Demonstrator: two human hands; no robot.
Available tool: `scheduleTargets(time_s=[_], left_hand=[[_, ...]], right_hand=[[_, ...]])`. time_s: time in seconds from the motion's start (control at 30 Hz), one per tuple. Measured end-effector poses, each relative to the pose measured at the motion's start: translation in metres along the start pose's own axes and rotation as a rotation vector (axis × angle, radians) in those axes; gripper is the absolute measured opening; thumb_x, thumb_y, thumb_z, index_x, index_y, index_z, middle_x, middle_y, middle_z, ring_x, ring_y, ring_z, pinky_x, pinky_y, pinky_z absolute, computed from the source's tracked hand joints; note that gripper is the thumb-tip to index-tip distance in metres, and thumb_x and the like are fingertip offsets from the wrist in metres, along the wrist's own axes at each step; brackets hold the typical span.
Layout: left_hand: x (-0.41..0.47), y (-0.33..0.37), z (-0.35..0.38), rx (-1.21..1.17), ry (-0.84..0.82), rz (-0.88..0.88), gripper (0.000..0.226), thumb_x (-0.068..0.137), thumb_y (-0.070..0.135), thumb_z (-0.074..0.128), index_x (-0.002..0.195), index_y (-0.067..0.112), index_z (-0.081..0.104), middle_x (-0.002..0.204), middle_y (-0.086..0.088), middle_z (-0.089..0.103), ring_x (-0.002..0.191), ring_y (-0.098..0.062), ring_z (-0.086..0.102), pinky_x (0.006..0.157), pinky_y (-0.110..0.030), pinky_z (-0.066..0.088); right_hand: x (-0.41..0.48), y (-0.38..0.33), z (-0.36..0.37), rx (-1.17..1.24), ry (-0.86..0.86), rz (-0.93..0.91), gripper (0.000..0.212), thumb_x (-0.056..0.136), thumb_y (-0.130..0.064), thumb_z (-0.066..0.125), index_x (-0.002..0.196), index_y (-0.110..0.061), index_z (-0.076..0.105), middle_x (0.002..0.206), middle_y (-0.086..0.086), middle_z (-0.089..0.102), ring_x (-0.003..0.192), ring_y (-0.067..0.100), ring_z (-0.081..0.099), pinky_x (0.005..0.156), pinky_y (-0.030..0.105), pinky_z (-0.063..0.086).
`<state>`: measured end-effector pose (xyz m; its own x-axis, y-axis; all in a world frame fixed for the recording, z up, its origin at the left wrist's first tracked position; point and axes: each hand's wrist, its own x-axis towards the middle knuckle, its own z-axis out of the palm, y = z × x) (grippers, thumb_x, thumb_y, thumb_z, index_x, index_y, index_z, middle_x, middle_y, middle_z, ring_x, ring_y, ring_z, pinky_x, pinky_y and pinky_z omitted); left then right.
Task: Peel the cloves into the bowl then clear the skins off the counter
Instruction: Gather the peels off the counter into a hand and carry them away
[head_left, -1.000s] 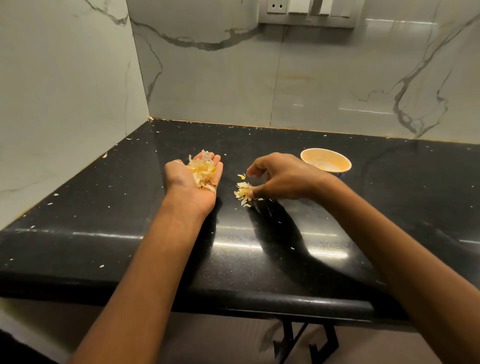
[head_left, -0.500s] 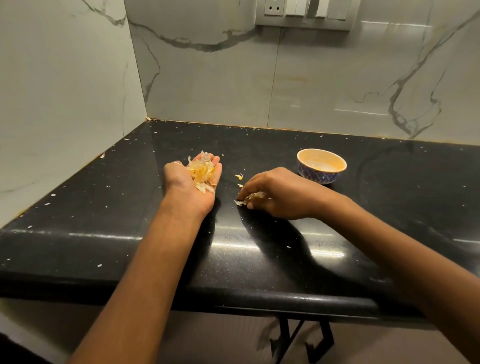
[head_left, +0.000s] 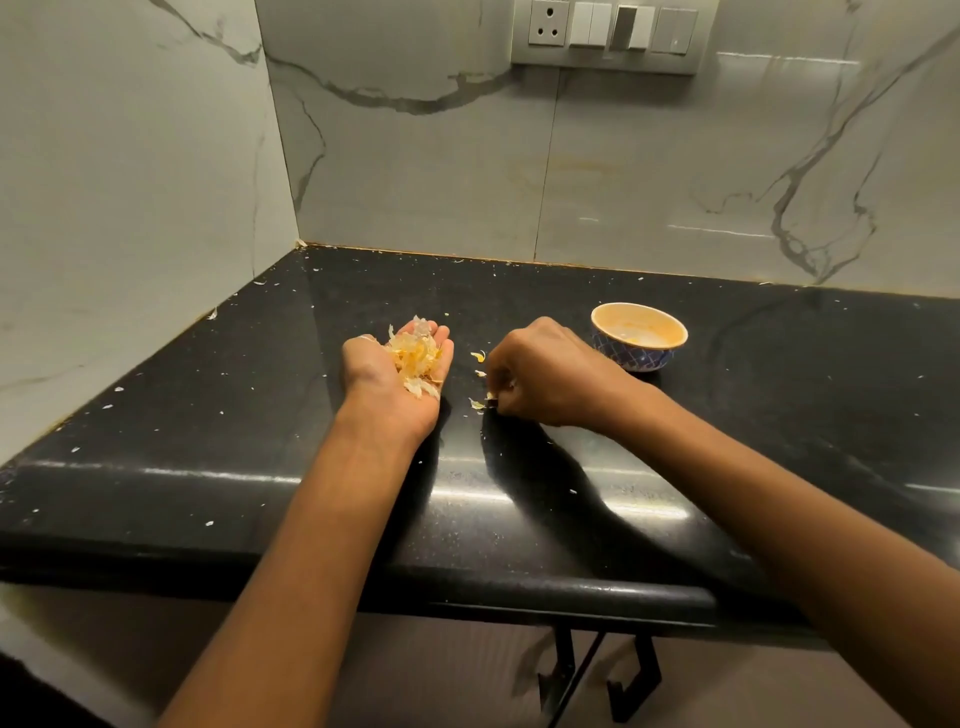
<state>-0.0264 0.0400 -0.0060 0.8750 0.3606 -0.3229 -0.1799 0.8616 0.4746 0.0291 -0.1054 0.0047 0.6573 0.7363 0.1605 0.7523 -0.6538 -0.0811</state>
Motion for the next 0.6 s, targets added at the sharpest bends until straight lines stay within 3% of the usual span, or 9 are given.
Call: scheduleTargets(time_s=[0.1,0.17,0.27,0.3,0.37,0.47,0.6], left_hand=[[-0.003,-0.004,0.001,0.010,0.017,-0.008,0.053,0.108,0.027,0.016,0.110,-0.003,0.059,0.134,-0.022,0.059,0.126,-0.034,0.057,0.103,-0.041,0.047],[-0.004,-0.007,0.002,0.018,0.020,-0.020,0.054,0.108,0.027,0.017,0.120,-0.004,0.059,0.133,-0.022,0.060,0.126,-0.034,0.057,0.101,-0.040,0.047],[-0.003,-0.010,0.004,0.015,0.023,-0.027,0.054,0.108,0.027,0.018,0.121,-0.005,0.059,0.121,-0.021,0.064,0.119,-0.033,0.060,0.098,-0.041,0.048],[-0.002,-0.011,0.005,0.009,0.028,-0.028,0.053,0.107,0.027,0.019,0.115,-0.005,0.060,0.114,-0.020,0.065,0.113,-0.033,0.062,0.096,-0.041,0.048],[-0.001,-0.013,0.005,-0.009,0.044,-0.031,0.049,0.107,0.028,0.021,0.103,-0.002,0.060,0.102,-0.018,0.066,0.095,-0.031,0.065,0.095,-0.043,0.050],[-0.001,-0.015,0.006,-0.003,0.038,-0.040,0.046,0.107,0.028,0.024,0.101,0.001,0.062,0.099,-0.017,0.069,0.087,-0.030,0.067,0.100,-0.044,0.052],[0.001,-0.014,0.004,-0.036,0.034,-0.042,0.046,0.108,0.028,0.026,0.096,0.003,0.062,0.088,-0.016,0.070,0.086,-0.029,0.068,0.102,-0.044,0.051]], right_hand=[[0.007,0.015,-0.009,0.168,0.019,0.103,0.010,0.079,-0.020,0.079,0.088,-0.020,0.081,0.076,-0.009,0.073,0.068,-0.001,0.062,0.069,0.017,0.051],[0.010,0.021,-0.019,0.397,0.063,0.168,0.006,0.077,-0.017,0.080,0.083,-0.018,0.081,0.070,-0.009,0.073,0.062,-0.006,0.060,0.064,0.010,0.048],[0.019,0.013,-0.034,0.686,0.099,0.137,0.002,0.081,-0.009,0.078,0.083,-0.010,0.078,0.082,0.010,0.076,0.071,0.011,0.066,0.075,0.033,0.058],[0.024,0.005,-0.037,0.711,0.098,0.110,0.003,0.082,-0.009,0.077,0.085,-0.008,0.078,0.083,0.011,0.076,0.071,0.013,0.066,0.075,0.035,0.059],[0.033,-0.012,-0.039,0.681,0.085,0.069,0.007,0.082,-0.007,0.077,0.089,-0.007,0.078,0.078,0.005,0.075,0.068,0.007,0.066,0.069,0.026,0.059],[0.042,-0.032,-0.037,0.446,0.101,-0.003,0.011,0.080,-0.010,0.078,0.089,-0.015,0.081,0.069,-0.012,0.070,0.059,-0.006,0.060,0.055,0.006,0.043],[0.046,-0.041,-0.041,0.279,0.040,-0.051,0.014,0.084,-0.014,0.077,0.095,-0.019,0.082,0.073,-0.014,0.066,0.063,-0.005,0.056,0.049,0.002,0.036]])
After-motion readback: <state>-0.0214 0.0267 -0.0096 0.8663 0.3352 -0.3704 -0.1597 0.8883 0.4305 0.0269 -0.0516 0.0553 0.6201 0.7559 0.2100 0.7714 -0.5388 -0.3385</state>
